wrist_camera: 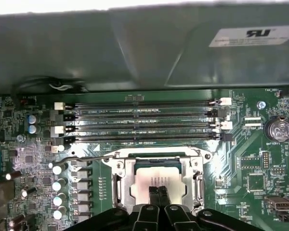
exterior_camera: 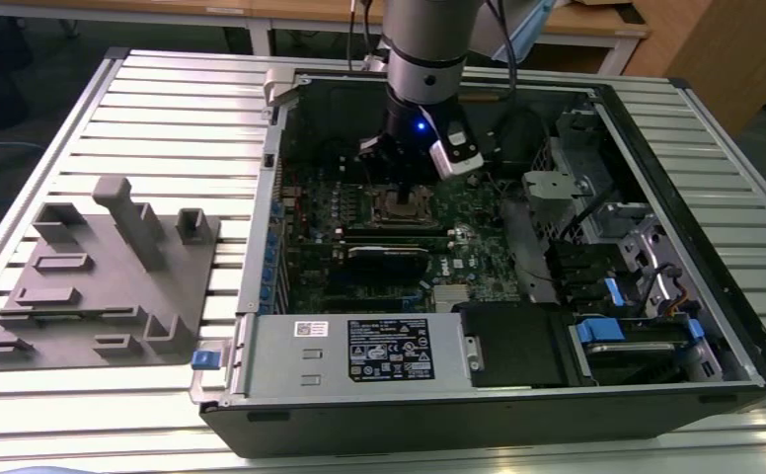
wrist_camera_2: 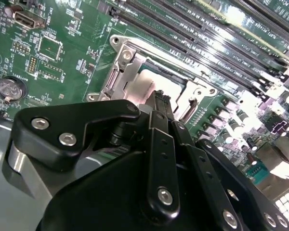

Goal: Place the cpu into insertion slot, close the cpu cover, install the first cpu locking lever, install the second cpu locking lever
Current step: 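Close the cpu cover, then install the first cpu locking lever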

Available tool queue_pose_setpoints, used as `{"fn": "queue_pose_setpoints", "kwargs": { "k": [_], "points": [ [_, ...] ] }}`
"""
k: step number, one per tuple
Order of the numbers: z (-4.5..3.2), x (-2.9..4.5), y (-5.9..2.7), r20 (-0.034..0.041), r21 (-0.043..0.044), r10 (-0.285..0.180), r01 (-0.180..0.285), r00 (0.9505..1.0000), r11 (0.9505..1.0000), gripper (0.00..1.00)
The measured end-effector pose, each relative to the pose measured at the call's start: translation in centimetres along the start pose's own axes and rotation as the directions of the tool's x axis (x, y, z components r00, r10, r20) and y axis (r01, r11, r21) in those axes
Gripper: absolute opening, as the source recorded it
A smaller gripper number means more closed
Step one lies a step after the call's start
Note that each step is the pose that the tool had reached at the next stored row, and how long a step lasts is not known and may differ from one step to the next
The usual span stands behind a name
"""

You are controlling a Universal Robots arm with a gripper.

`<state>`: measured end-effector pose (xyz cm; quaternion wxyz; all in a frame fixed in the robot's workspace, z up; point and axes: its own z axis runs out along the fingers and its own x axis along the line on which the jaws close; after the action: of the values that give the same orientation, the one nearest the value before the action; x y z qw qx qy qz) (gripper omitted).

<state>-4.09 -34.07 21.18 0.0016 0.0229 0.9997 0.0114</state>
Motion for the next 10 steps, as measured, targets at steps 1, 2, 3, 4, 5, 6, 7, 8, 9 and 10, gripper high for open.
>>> {"fn": "queue_pose_setpoints", "kwargs": {
  "k": [1,2,3,4,5,6,7,8,9,10],
  "points": [
    [0.02,0.00,-0.07,0.0000,0.0000,0.000,0.000,1.0000,1.0000,0.11],
    [0.05,0.00,-0.12,0.0001,-0.0001,0.000,0.000,1.0000,1.0000,0.11],
    [0.06,0.00,-0.12,0.0001,-0.0002,0.000,0.000,1.0000,1.0000,0.11],
    [0.06,0.00,-0.12,0.0000,0.0000,0.000,0.000,1.0000,1.0000,0.11],
    [0.13,-0.01,-0.13,0.0000,0.0001,0.000,0.000,1.0000,1.0000,0.11],
    [0.20,0.00,-0.13,0.0000,0.0000,0.000,0.000,1.0000,1.0000,0.11],
    [0.20,0.00,-0.13,0.0000,0.0000,0.000,0.000,1.0000,1.0000,0.11],
    [0.20,0.00,-0.13,0.0000,0.0001,0.000,0.000,1.0000,1.0000,0.11],
    [0.21,0.00,-0.13,0.0000,0.0000,0.000,0.000,1.0000,1.0000,0.11],
    [0.21,0.00,-0.13,0.0000,0.0000,0.000,0.000,1.0000,1.0000,0.11]
  ]
}}
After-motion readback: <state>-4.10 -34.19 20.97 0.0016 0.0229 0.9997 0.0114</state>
